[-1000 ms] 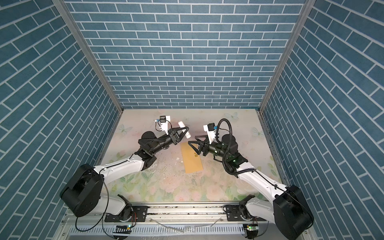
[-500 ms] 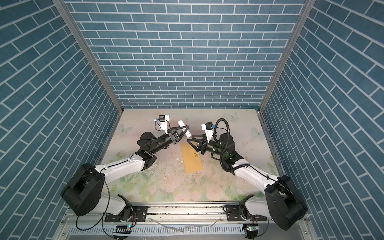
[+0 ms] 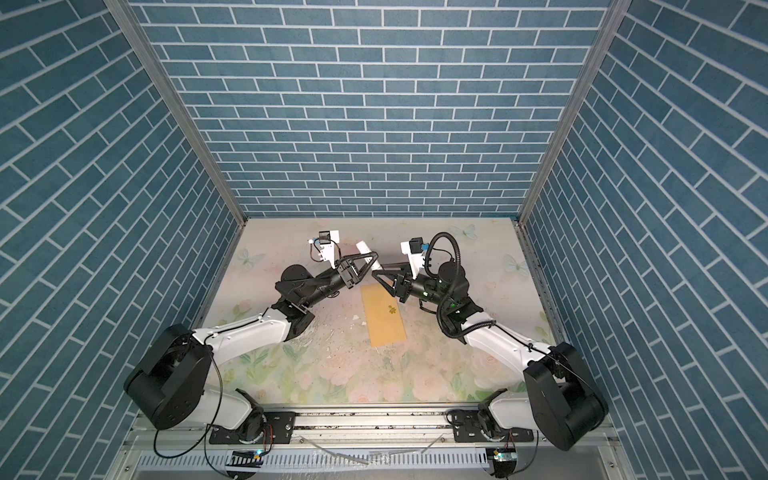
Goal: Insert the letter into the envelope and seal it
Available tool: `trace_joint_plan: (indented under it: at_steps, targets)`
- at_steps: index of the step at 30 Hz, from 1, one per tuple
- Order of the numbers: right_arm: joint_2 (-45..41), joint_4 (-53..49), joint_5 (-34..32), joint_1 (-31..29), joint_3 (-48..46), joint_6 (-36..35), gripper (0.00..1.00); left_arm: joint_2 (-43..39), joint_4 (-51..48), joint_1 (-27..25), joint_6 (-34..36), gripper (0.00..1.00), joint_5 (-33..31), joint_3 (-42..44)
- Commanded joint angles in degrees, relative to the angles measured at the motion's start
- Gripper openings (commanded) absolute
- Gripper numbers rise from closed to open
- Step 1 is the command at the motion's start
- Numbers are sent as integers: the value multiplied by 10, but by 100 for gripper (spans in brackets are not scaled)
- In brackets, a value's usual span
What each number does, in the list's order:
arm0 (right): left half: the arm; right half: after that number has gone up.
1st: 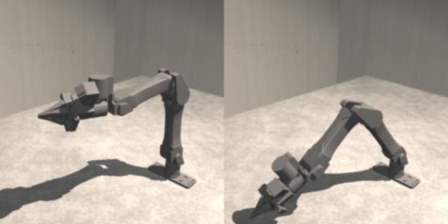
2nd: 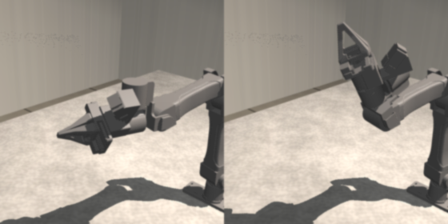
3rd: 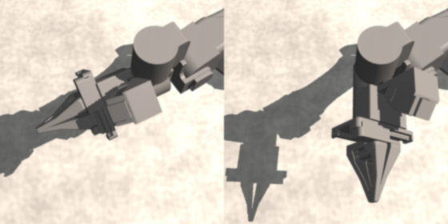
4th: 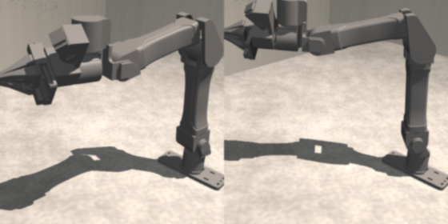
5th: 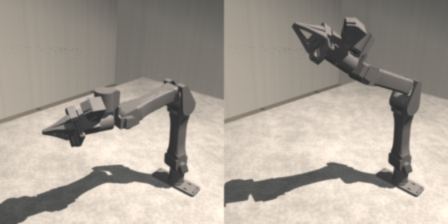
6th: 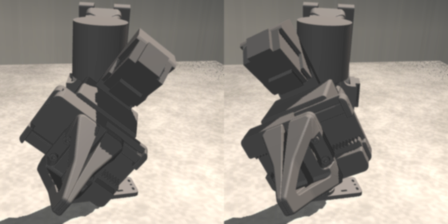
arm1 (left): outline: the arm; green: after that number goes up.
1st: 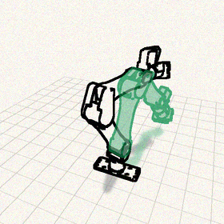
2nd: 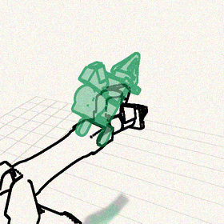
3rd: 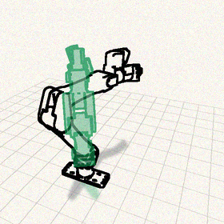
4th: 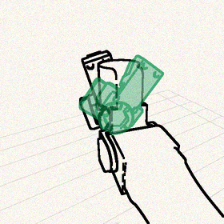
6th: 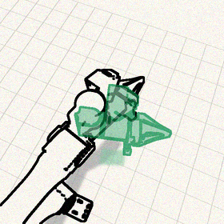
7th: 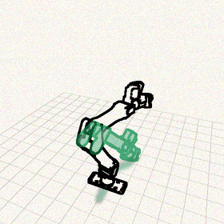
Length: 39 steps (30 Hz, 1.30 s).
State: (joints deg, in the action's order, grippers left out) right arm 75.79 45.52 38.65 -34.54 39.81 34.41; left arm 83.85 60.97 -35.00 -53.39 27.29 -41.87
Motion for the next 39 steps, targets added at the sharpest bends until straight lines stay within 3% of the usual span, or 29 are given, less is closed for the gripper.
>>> trace_joint_plan:
  at_steps: [1, 11, 16, 19, 23, 28, 32, 35, 39]
  targets:
    - [8, 28, 12, 0, 29, 7, 32, 3, 18, -2, 2, 0, 7, 4]
    - [21, 22, -8, 1, 39, 15, 12, 9, 18, -2, 5, 0, -2, 11]
    - [9, -75, -84, -5, 58, -32, 0, 2, -24, -2, 36, 0, -18, 10]
    - [-10, -194, -205, -33, 85, -114, 0, 0, -60, -3, 57, 0, -29, 5]
    - [-14, -315, -439, -102, 137, -230, 0, -3, -96, -7, 74, 0, -48, 4]
    - [20, -338, -667, -176, 177, -327, 0, -5, -119, -12, 85, 0, -61, 5]
    - [83, -299, -833, -235, 214, -443, 0, 0, -125, -13, 86, 0, -66, 2]
    - [123, -235, -899, -264, 224, -522, 0, 0, -128, -14, 87, 0, -68, -1]
    - [126, -237, -883, -266, 222, -507, 0, -2, -129, -14, 87, 0, -72, 5]
